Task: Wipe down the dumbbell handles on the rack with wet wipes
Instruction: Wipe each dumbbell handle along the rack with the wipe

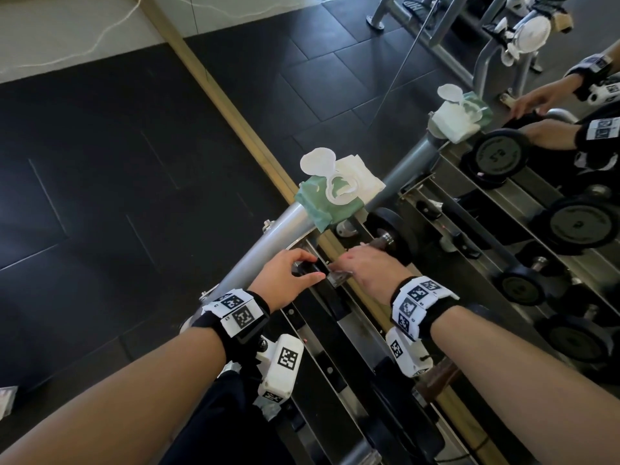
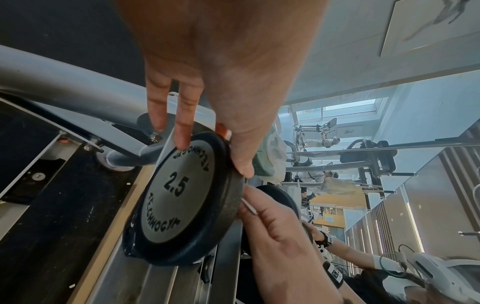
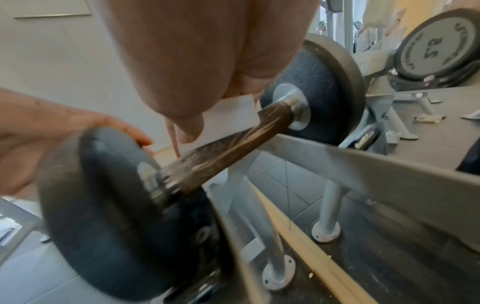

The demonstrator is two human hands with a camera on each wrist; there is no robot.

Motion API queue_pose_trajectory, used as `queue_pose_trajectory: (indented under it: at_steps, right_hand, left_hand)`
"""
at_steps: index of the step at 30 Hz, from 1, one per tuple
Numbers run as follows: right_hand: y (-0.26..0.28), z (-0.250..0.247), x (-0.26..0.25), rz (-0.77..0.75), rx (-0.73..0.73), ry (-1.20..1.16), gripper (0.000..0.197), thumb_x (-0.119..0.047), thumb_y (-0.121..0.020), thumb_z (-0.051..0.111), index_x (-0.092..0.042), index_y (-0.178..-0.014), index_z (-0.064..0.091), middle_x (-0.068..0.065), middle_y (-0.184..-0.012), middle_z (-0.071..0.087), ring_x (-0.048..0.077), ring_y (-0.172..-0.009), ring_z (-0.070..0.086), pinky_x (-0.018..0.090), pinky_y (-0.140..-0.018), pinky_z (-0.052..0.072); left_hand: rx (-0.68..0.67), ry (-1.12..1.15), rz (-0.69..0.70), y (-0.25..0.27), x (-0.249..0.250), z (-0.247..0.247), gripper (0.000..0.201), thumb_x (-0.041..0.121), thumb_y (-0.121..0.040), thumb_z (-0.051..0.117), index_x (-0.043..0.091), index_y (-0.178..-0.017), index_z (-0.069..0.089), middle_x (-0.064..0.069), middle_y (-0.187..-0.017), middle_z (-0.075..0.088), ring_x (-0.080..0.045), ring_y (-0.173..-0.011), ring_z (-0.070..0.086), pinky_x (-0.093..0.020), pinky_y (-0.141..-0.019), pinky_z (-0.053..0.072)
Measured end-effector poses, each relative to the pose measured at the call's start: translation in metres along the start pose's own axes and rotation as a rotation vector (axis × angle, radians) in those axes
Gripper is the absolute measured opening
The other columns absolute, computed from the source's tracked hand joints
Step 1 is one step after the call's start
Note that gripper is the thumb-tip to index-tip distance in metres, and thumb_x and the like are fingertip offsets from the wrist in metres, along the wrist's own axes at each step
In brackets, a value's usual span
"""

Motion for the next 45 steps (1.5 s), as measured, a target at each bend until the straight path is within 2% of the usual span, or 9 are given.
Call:
queue_pose_trajectory:
  at_steps: [2, 6, 12, 18, 26, 30, 33, 39, 45]
  right_hand:
    - [-0.001, -0.010, 0.008, 0.057, 0.020, -0.057, 0.045, -0.006, -0.092, 0.055, -0.031, -0.128, 0.060, -0.005, -0.126, 0.060, 0.015, -0.122, 0.051, 0.036, -0.108, 0.041]
    - [-0.003, -0.018, 0.024, 0.180, 0.053, -0.043, 0.026, -0.010, -0.092, 0.051, -0.022, -0.107, 0.067, 0.000, -0.105, 0.065, 0.020, -0.105, 0.058, 0.036, -0.096, 0.047]
    - [-0.003, 0.006, 0.013, 0.025, 0.016, 0.006, 0.049, -0.004, -0.089, 0.054, -0.030, -0.131, 0.054, -0.008, -0.129, 0.053, 0.016, -0.123, 0.044, 0.035, -0.111, 0.034]
    - [-0.012, -0.006, 0.021, 0.197, 0.050, -0.010, 0.030, -0.008, -0.090, 0.052, -0.027, -0.112, 0.060, -0.003, -0.111, 0.058, 0.019, -0.111, 0.046, 0.033, -0.096, 0.040]
    - [-0.009, 0.002, 0.005, 0.089, -0.011, -0.225, 0.042, -0.002, -0.088, 0.056, -0.025, -0.123, 0.061, -0.006, -0.120, 0.059, 0.012, -0.115, 0.050, 0.034, -0.110, 0.036]
    - [-0.002, -0.017, 0.028, 0.186, 0.098, -0.095, 0.020, -0.016, -0.097, 0.052, -0.018, -0.112, 0.065, 0.000, -0.111, 0.061, 0.018, -0.109, 0.054, 0.024, -0.101, 0.034]
    - [0.000, -0.009, 0.012, 0.202, 0.062, -0.102, 0.029, -0.014, -0.095, 0.052, -0.022, -0.121, 0.062, 0.000, -0.120, 0.062, 0.018, -0.117, 0.054, 0.034, -0.107, 0.041]
    - [0.006, 0.007, 0.000, 0.052, -0.031, -0.125, 0.064, 0.001, -0.091, 0.053, -0.035, -0.143, 0.043, -0.002, -0.151, 0.043, 0.018, -0.144, 0.033, 0.043, -0.120, 0.026]
    - [0.022, -0.013, 0.013, 0.198, 0.111, -0.110, 0.065, 0.005, -0.091, 0.044, -0.031, -0.145, 0.037, 0.003, -0.142, 0.051, 0.020, -0.128, 0.053, 0.041, -0.102, 0.049]
  left_hand:
    - [-0.001, -0.003, 0.001, -0.001, -0.002, 0.000, 0.038, 0.050, -0.085, 0.069, 0.037, -0.120, 0.060, 0.012, -0.119, 0.058, -0.005, -0.096, 0.058, -0.022, -0.080, 0.047]
    - [0.008, 0.004, 0.001, -0.003, -0.007, 0.002, 0.040, 0.052, -0.084, 0.068, 0.040, -0.121, 0.059, 0.015, -0.124, 0.052, -0.005, -0.106, 0.052, -0.019, -0.080, 0.039]
    - [0.028, 0.047, 0.008, -0.004, -0.012, 0.009, 0.036, 0.052, -0.082, 0.071, 0.046, -0.114, 0.058, 0.024, -0.113, 0.046, 0.001, -0.104, 0.045, -0.016, -0.080, 0.033]
    - [0.026, 0.086, -0.001, -0.004, -0.014, 0.008, 0.037, 0.051, -0.082, 0.071, 0.044, -0.117, 0.060, 0.022, -0.119, 0.047, 0.000, -0.107, 0.046, -0.020, -0.086, 0.034]
    - [0.003, 0.105, -0.016, -0.004, -0.011, 0.007, 0.037, 0.049, -0.083, 0.072, 0.042, -0.117, 0.061, 0.019, -0.119, 0.048, -0.006, -0.110, 0.053, -0.030, -0.096, 0.046]
    - [-0.005, 0.123, -0.030, -0.002, -0.010, 0.006, 0.039, 0.050, -0.083, 0.070, 0.043, -0.120, 0.059, 0.018, -0.122, 0.047, -0.004, -0.110, 0.051, -0.019, -0.085, 0.047]
    - [0.002, 0.123, -0.038, 0.000, -0.008, 0.006, 0.040, 0.052, -0.083, 0.070, 0.044, -0.120, 0.059, 0.015, -0.124, 0.050, 0.001, -0.097, 0.054, -0.006, -0.059, 0.042]
    - [-0.005, 0.095, -0.046, -0.001, -0.007, 0.005, 0.040, 0.052, -0.083, 0.070, 0.043, -0.120, 0.059, 0.011, -0.127, 0.051, -0.008, -0.099, 0.061, -0.014, -0.061, 0.047]
    - [0.009, 0.113, -0.015, -0.001, -0.008, 0.007, 0.038, 0.049, -0.084, 0.070, 0.042, -0.120, 0.059, 0.011, -0.126, 0.050, 0.000, -0.090, 0.053, 0.002, -0.048, 0.039]
Point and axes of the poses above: each hand's wrist, its own y-axis away from the middle knuckle, its own z-axis out of the palm, x = y × z, the point moved 1 cm from there along -y, towards the middle knuckle
